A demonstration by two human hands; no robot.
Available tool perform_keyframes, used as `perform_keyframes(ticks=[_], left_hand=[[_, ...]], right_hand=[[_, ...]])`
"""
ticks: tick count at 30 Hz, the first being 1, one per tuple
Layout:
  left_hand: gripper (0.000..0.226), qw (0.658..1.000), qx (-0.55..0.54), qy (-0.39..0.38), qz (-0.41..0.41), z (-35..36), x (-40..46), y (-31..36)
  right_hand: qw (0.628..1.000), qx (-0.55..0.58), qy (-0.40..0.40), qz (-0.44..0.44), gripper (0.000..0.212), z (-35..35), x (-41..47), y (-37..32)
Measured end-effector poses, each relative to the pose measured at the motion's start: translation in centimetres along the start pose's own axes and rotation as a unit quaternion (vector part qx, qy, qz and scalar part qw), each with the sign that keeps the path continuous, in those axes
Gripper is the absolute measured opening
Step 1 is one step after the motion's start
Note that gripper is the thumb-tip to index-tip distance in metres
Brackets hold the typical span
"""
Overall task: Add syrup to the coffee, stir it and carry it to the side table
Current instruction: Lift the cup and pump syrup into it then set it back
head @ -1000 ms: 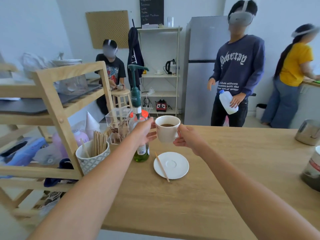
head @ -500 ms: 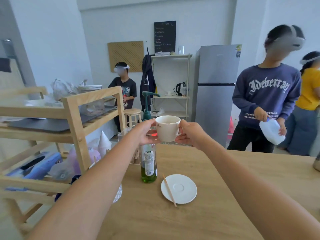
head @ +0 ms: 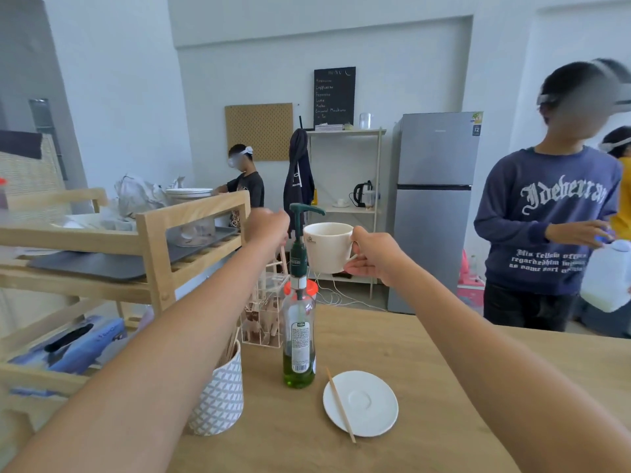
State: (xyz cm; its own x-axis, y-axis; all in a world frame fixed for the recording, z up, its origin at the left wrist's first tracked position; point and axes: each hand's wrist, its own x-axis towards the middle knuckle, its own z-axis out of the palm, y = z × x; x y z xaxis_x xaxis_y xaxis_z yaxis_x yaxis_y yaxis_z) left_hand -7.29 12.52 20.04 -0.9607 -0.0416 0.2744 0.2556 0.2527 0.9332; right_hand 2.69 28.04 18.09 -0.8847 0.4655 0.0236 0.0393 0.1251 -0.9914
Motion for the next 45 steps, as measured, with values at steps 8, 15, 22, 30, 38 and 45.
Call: perform_keyframes(ticks=[8,15,22,30,38,45], left_hand=[[0.034,0.931,0.228,-0.125,0.255,-0.3,2.6,5.1],[0.052,0.861,0.386,-0.266,0.199,1.3,4.6,5.7],[0.053,0.845,0.427,-0.281,0.157,2.2,4.7,4.6],[0.053,0.857,0.402,-0.253,0.199,2.7,5.6,3.1],[0.053,0.881,0.357,-0.227,0.212,2.9,5.5,2.0],[0.05,0.899,0.32,-0.219,0.206,3.2,4.9,0.3]], right_hand=[[1.0,0.013,0.005,-0.001,0.024,0.0,0.7,0.0],[1.0,0.018,-0.007,-0.01,0.025,-0.4,0.9,0.4],[1.0,0.019,-0.003,-0.011,0.025,-0.3,1.1,0.8],[1.0,0.024,-0.006,-0.007,0.026,-0.2,1.3,1.2],[1.0,0.026,-0.011,-0.006,0.025,0.0,1.3,1.7],[1.0,0.016,-0.008,0.003,0.025,0.3,1.5,2.7]])
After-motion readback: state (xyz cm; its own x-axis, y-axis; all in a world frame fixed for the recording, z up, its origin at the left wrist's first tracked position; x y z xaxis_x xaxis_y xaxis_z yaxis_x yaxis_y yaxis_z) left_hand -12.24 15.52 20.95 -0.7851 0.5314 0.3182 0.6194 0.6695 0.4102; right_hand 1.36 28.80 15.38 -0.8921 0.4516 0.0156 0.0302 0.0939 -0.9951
